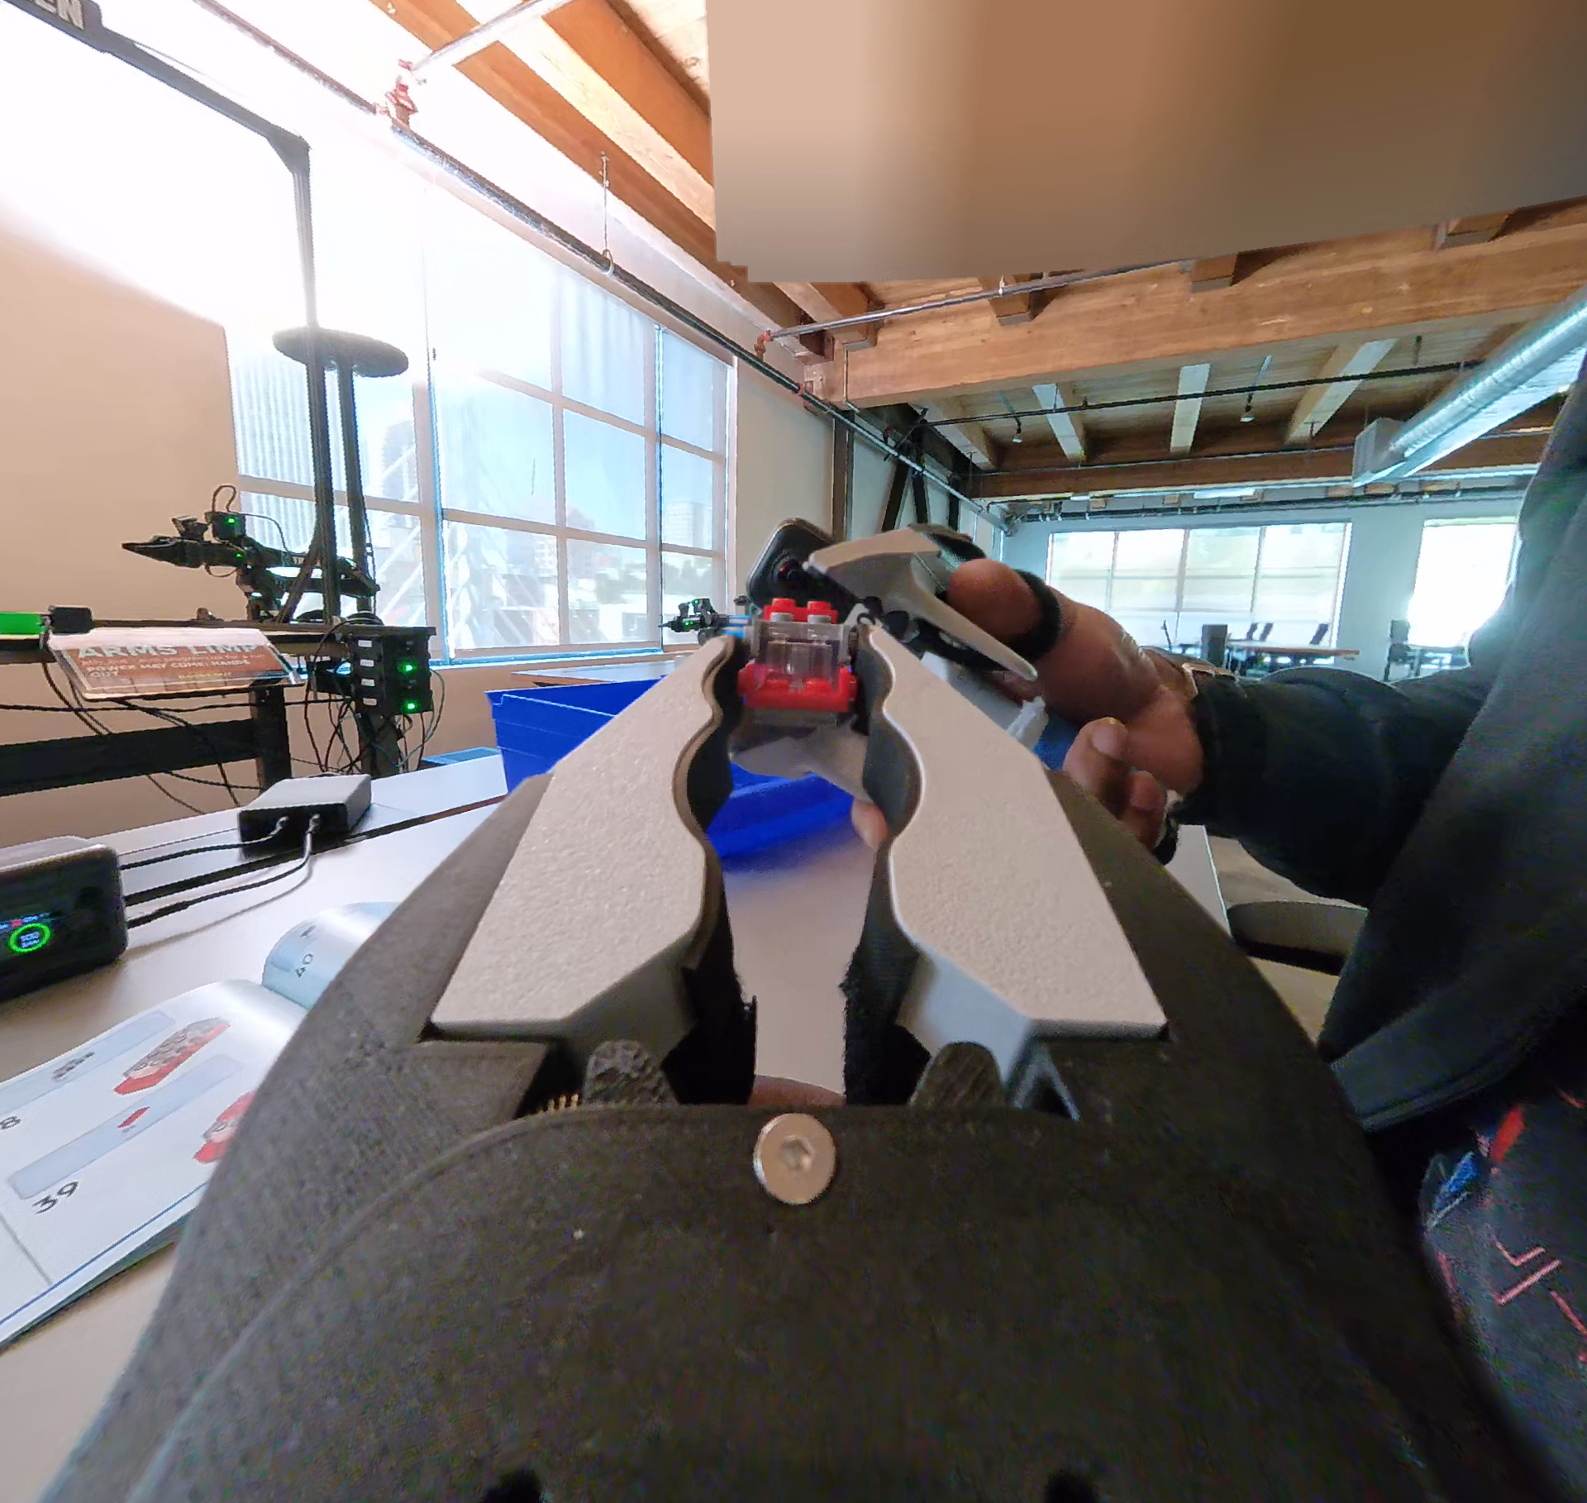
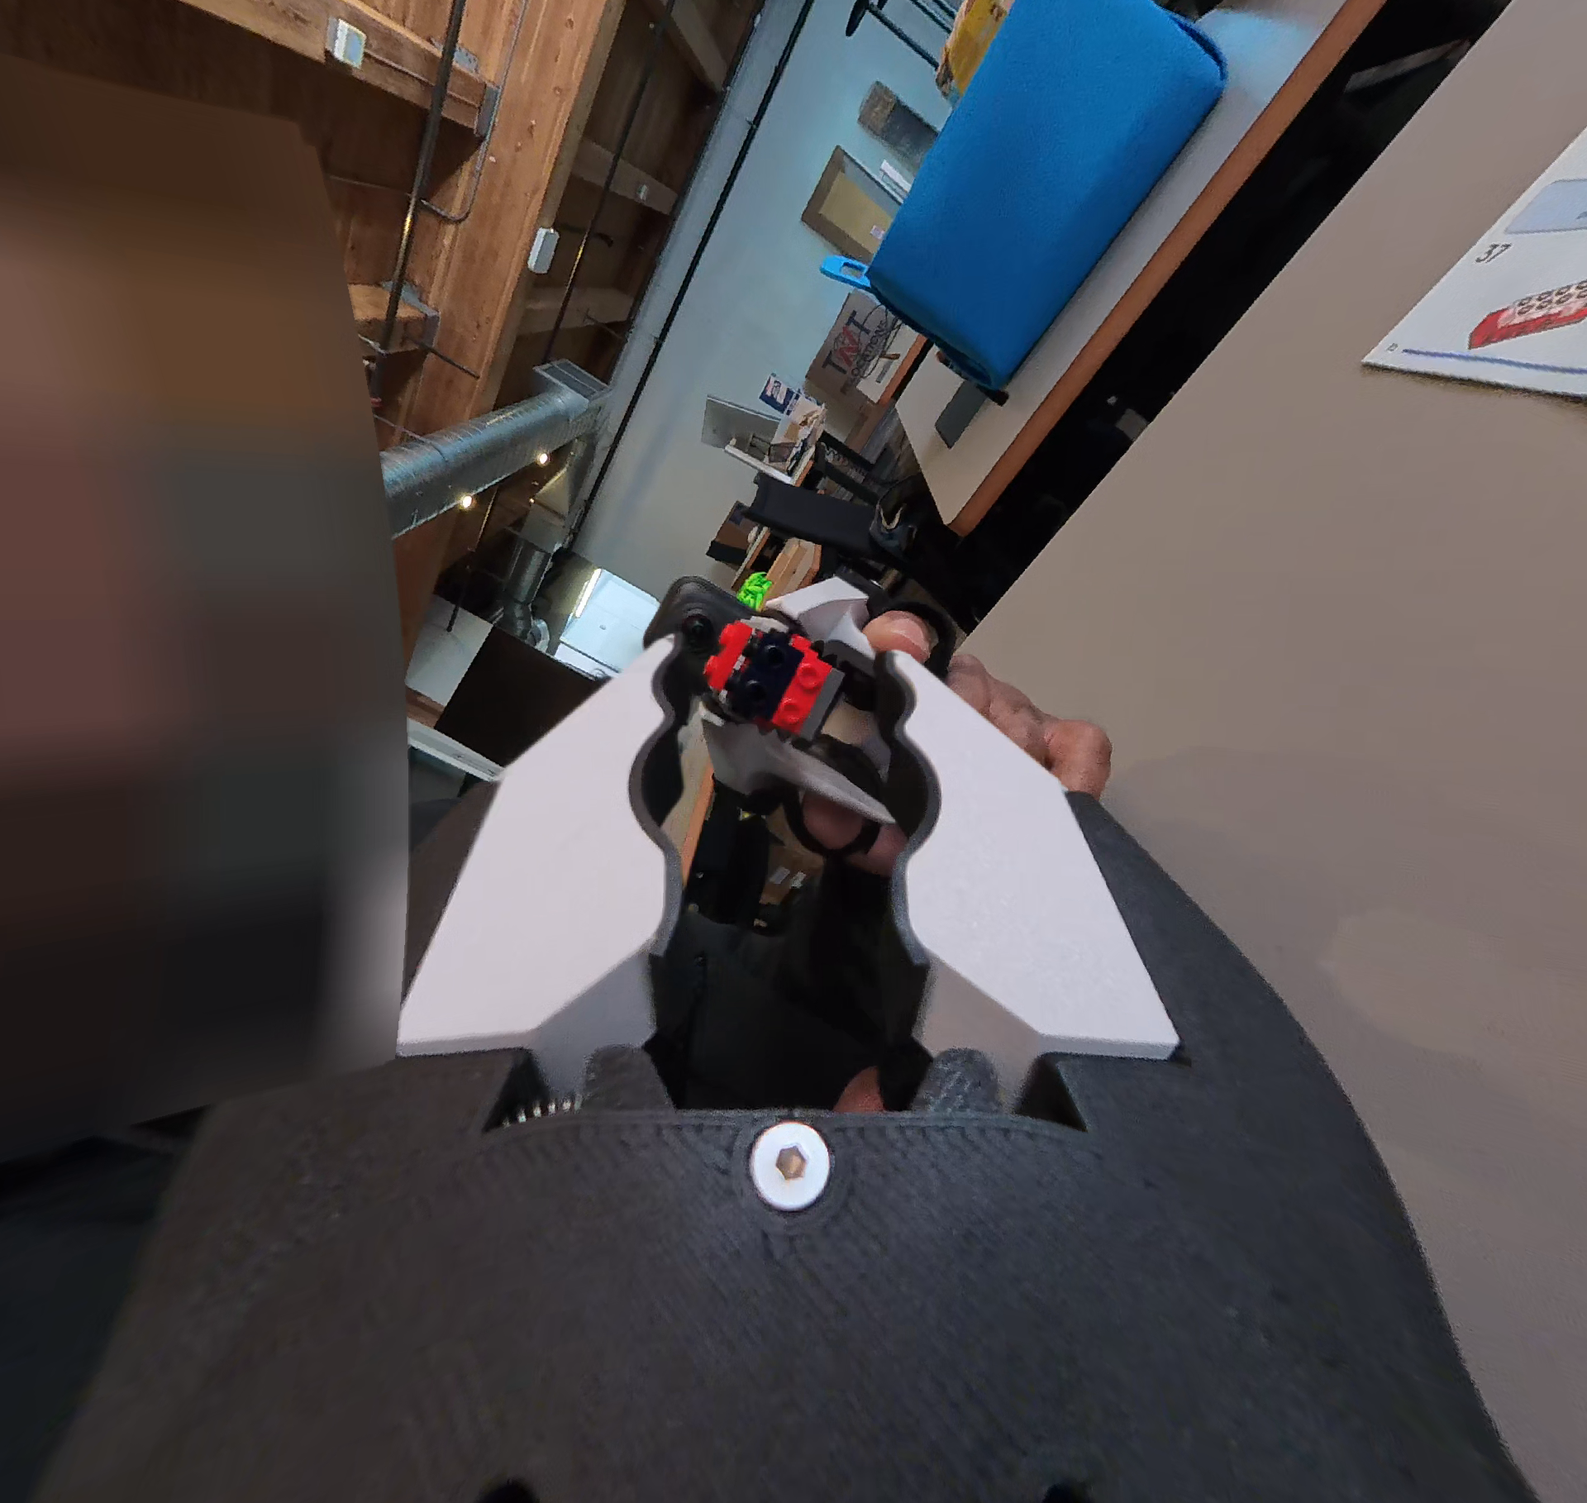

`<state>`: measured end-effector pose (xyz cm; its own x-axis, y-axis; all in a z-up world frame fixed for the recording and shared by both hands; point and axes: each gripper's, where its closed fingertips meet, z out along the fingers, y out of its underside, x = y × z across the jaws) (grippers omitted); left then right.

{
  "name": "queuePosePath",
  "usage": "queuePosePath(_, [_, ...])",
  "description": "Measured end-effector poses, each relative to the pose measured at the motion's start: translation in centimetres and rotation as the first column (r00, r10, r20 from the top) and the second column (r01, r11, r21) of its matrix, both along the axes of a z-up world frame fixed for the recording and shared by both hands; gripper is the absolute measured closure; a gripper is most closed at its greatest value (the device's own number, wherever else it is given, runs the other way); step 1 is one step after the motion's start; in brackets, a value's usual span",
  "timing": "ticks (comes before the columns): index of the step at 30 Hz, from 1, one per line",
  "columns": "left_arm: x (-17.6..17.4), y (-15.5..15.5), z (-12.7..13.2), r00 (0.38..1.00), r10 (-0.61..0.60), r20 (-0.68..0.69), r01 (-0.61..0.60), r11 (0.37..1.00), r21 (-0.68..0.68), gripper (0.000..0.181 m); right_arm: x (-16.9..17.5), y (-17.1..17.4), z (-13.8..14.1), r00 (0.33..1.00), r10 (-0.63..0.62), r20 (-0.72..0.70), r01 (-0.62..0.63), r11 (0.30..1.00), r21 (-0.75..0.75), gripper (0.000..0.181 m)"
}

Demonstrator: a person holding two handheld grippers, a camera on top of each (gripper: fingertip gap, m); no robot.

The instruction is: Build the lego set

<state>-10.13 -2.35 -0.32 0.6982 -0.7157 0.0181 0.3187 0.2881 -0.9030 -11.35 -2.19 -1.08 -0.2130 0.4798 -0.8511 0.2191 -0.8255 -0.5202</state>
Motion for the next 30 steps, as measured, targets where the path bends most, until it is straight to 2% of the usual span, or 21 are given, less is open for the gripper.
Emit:
queuePosePath(4, [0.0,0.0,-0.1,1.0,-0.006,-0.004,0.006,1.0,-0.003,0.156,-0.1,0.3,0.1,1.0,-0.004,0.002,0.004,1.0,-0.017,0.138])
queuePosePath(8, [0.2,0.3,-0.5,1.0,0.001,-0.026,-0.001,1.0,-0.023,0.156,-0.1,0.4,-0.4,1.0,-0.009,0.021,0.009,1.0,-0.016,0.154])
queuePosePath(10, [0.3,0.5,-0.8,0.999,0.013,-0.043,-0.014,0.999,-0.031,0.156,0.0,0.8,-0.6,0.999,-0.033,0.043,0.032,0.999,0.024,0.153])
queuePosePath(11, [0.4,0.5,-0.8,0.999,0.014,-0.046,-0.016,0.999,-0.031,0.156,0.2,1.1,-0.7,0.997,-0.047,0.056,0.044,0.998,0.045,0.15])
queuePosePath(13, [0.2,0.6,-0.7,0.999,0.015,-0.031,-0.016,0.999,-0.036,0.156,1.1,1.8,-0.7,0.994,-0.069,0.083,0.061,0.993,0.098,0.132])
queuePosePath(16, [-0.2,0.8,-0.9,1.0,0.014,-0.017,-0.015,0.998,-0.061,0.156,4.5,4.3,-1.5,0.974,-0.165,0.156,0.121,0.958,0.26,0.13])
queuePosePath(18, [-0.1,0.9,-1.0,1.0,0.008,-0.019,-0.009,0.997,-0.07,0.156,8.1,6.9,-4.0,0.911,-0.297,0.286,0.136,0.872,0.47,0.137])
queuePosePath(20, [0.1,1.0,-1.3,0.999,0.009,-0.034,-0.011,0.997,-0.08,0.156,12.7,9.4,-7.1,0.795,-0.443,0.415,0.066,0.742,0.667,0.149])
queuePosePath(21, [0.2,1.1,-1.4,0.999,0.008,-0.043,-0.012,0.996,-0.087,0.156,14.9,10.1,-8.8,0.726,-0.493,0.479,-0.001,0.696,0.718,0.149])
queuePosePath(23, [0.5,1.3,-1.7,0.998,0.004,-0.058,-0.009,0.995,-0.099,0.156,18.0,10.1,-11.9,0.634,-0.509,0.582,-0.132,0.671,0.73,0.148])
queuePosePath(26, [0.9,1.4,-2.1,0.997,-0.003,-0.079,-0.006,0.994,-0.111,0.156,18.9,9.1,-14.5,0.61,-0.486,0.626,-0.213,0.661,0.72,0.147])
queuePosePath(30, [1.2,1.6,-2.6,0.995,-0.004,-0.104,-0.01,0.991,-0.13,0.156,19.1,9.9,-16.1,0.577,-0.523,0.627,-0.303,0.577,0.759,0.151])
